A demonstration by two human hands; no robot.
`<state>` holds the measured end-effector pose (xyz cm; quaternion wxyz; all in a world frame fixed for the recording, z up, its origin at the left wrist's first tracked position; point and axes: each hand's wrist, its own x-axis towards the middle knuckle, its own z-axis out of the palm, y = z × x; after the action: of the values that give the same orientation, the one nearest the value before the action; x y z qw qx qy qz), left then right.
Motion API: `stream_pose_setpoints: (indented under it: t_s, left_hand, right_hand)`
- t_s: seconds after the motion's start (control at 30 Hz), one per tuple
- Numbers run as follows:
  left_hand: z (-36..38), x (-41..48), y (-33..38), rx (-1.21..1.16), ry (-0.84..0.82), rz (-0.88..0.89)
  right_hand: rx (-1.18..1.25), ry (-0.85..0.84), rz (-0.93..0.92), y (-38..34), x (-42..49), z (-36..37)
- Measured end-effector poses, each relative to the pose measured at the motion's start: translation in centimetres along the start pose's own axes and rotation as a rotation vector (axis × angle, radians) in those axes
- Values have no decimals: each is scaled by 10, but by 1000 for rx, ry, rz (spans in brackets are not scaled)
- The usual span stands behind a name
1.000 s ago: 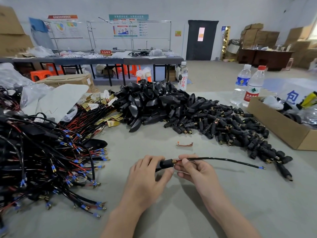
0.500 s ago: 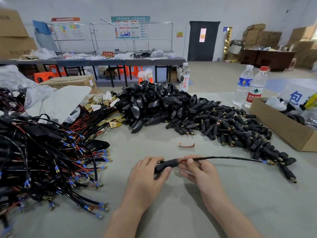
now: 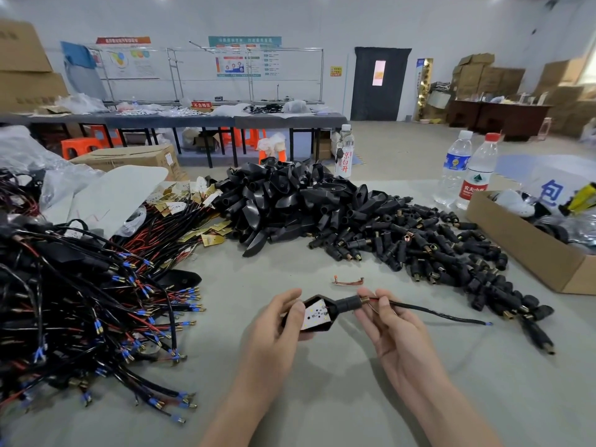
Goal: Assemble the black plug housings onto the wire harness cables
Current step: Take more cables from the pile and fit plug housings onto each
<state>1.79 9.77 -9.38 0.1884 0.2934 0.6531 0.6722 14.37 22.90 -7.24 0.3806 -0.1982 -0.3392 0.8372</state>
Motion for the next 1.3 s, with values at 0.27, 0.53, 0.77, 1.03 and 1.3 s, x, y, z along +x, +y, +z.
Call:
stream_pose_setpoints:
  t_s: [0.27,0.53,0.77,1.03,1.3]
  left_hand:
    - [-4,3,8,-223,-22,-92]
    - [-4,3,5,-249,10,-99]
    - [-5,2,7,-263,32,-95]
    - [-4,0,12,-244,36,-122]
    - [-5,-2,11,-230,13,-124]
  right_hand:
    - [34,-43,28,1,-1,1]
    - [80,-13,46,-1,-4,0]
    - [60,35,18,3,-3,1]
    - [11,75,10,2,-7,-3]
    - [-37,67,24,-1,-12,-6]
